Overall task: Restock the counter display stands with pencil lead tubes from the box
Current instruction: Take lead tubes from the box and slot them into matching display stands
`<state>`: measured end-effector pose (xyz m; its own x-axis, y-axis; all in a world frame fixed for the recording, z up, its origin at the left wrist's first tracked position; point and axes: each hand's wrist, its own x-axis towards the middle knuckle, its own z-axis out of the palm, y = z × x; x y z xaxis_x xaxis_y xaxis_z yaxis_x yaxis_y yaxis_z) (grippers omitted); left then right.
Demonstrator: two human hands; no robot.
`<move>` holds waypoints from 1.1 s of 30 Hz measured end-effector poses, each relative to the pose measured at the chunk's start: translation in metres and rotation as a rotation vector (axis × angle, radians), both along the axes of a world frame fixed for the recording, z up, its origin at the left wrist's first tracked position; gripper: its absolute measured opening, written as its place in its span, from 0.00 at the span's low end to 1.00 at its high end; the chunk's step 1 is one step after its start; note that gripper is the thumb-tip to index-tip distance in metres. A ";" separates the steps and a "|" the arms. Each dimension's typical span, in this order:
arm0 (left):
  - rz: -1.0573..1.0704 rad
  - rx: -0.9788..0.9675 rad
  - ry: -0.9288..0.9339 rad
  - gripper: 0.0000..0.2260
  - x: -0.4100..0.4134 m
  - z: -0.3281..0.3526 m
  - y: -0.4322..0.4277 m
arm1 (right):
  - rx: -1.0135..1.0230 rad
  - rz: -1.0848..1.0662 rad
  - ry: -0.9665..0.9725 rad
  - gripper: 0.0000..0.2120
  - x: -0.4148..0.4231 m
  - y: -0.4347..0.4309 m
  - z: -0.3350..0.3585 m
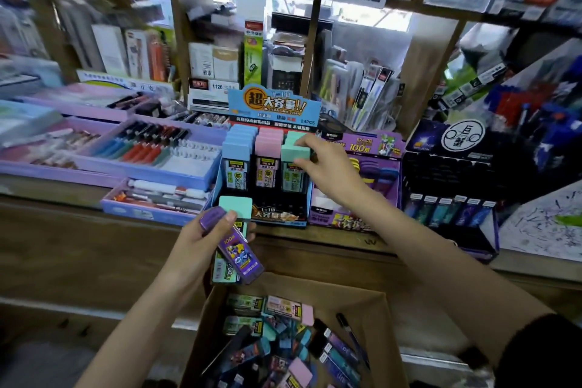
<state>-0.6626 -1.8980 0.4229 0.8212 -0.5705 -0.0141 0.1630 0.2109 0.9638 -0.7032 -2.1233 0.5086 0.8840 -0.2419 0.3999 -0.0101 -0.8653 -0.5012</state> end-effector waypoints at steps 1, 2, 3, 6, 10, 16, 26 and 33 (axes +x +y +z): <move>-0.001 0.001 0.000 0.19 0.000 0.000 0.001 | 0.025 0.000 0.009 0.10 0.000 -0.001 0.000; -0.002 0.003 -0.007 0.18 0.000 0.000 0.000 | 0.042 -0.002 0.016 0.10 0.001 -0.002 0.000; -0.003 0.006 -0.016 0.17 0.000 0.000 0.001 | 0.047 -0.006 0.022 0.10 0.001 -0.003 0.000; -0.007 0.000 -0.033 0.15 0.000 0.001 0.000 | 0.065 -0.009 0.060 0.12 0.007 -0.002 -0.001; -0.014 -0.013 -0.034 0.15 -0.001 0.004 0.000 | -0.144 -0.039 0.014 0.12 0.010 0.000 -0.010; -0.031 -0.002 -0.030 0.17 -0.003 0.005 -0.002 | -0.577 -0.085 -0.071 0.14 0.004 -0.004 -0.015; 0.079 0.015 0.035 0.17 -0.014 0.013 -0.027 | 0.147 0.020 0.040 0.08 -0.049 0.046 -0.038; 0.111 0.078 0.011 0.18 -0.028 0.016 -0.053 | 0.641 -0.002 0.115 0.10 -0.075 0.065 -0.058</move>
